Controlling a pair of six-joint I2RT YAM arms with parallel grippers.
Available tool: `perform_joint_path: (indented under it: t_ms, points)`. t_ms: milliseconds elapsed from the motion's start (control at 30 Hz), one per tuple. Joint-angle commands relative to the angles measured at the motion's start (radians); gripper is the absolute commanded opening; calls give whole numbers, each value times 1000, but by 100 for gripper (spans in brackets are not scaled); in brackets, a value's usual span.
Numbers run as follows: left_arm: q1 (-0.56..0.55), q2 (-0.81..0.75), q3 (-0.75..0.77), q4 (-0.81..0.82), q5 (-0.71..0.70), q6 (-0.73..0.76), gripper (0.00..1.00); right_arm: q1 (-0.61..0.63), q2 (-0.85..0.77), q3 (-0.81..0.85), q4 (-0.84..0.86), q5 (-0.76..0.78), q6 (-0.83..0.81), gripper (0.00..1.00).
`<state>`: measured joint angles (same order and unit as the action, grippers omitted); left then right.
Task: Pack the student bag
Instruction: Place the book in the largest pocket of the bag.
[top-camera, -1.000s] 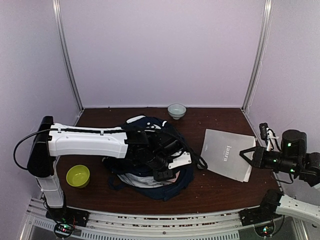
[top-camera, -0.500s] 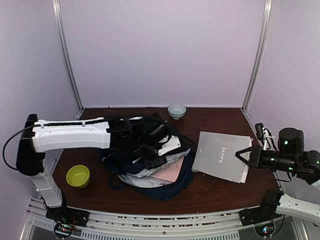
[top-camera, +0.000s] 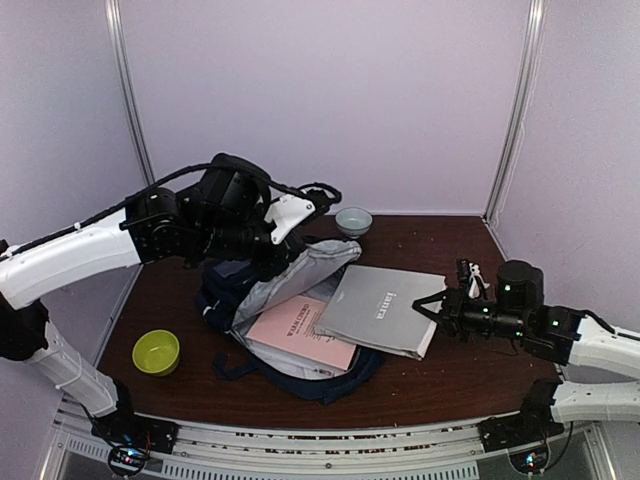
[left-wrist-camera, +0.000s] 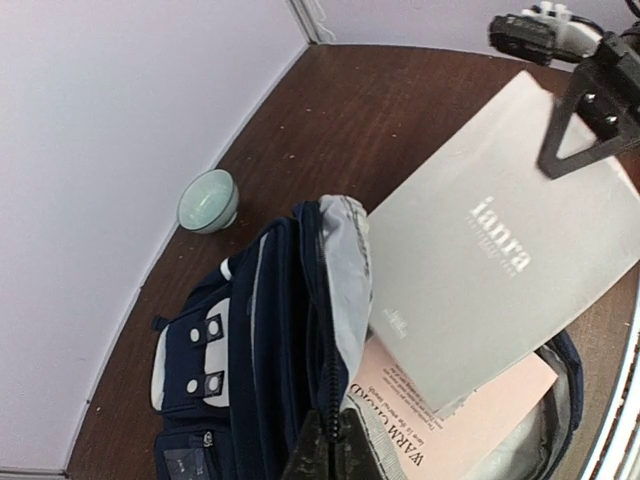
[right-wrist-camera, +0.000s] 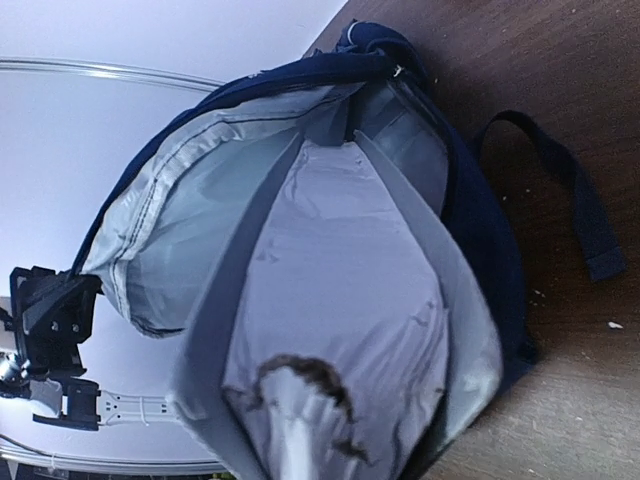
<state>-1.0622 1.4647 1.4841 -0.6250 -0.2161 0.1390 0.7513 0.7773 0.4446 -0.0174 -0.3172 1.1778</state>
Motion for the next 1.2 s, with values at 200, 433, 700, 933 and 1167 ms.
perform_joint_path:
  t_ms: [200, 433, 700, 933, 1167]
  points:
    - [-10, 15, 163, 370, 232, 28, 0, 106, 536, 236, 504, 51, 118, 23]
    - [1, -41, 165, 367, 200, 62, 0, 162, 756, 417, 404, 59, 35, 47]
    - [50, -135, 23, 384, 140, 45, 0, 169, 612, 366, 26, 157, -147, 66]
    - [43, -174, 79, 398, 220, 59, 0, 111, 513, 243, 96, 29, -101, 23]
    - [-8, -118, 116, 490, 346, 165, 0, 141, 667, 270, 405, -51, 118, 24]
